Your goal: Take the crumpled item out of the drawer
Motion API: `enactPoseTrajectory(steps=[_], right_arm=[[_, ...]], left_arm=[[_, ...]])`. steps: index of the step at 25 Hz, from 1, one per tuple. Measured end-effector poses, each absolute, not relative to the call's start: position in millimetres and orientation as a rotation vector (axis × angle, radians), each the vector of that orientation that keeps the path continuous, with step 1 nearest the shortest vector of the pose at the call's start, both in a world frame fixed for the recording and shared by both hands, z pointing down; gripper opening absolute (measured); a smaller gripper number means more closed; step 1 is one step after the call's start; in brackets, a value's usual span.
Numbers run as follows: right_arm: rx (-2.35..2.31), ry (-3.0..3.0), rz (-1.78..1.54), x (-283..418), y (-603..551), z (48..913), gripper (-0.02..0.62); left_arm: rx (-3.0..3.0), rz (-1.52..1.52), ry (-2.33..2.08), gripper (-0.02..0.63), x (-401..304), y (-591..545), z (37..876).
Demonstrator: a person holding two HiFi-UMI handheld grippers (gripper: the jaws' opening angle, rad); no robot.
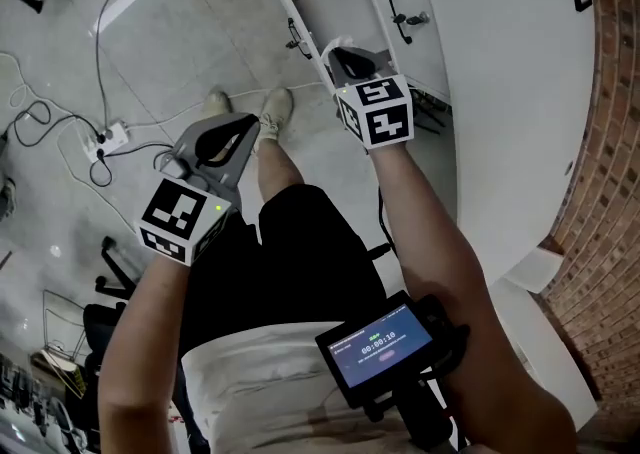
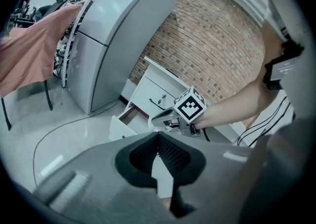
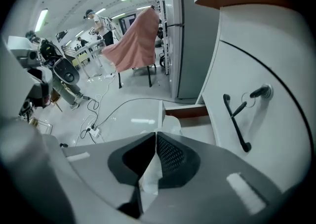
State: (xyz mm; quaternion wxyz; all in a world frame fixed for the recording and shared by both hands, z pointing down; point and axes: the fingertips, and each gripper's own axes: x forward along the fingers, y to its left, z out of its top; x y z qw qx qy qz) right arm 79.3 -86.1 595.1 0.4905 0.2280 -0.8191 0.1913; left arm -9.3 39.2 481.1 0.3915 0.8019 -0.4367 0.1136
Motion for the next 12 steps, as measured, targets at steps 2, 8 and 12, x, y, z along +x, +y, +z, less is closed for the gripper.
enactPoseTrajectory(steps=[2,8,12], right_arm=[[0.564,-2.033,0.48,74.0,-82.4,578.0,0.02],[0.604,-2.143,0.499,61.6,-79.7,525.0,0.018],[0.638,-2.185,0.503,60.5,-79.6,493.3,0.019]], left_arm=[[2.055,0.301,-1.095,0.005,-10.7,40.7,472.6],[2.11,0.338,-1.068,0.005,-13.4,38.7,444.4],[2.126,0.344,-1.056,0.005,-16.6,32.6,424.3]])
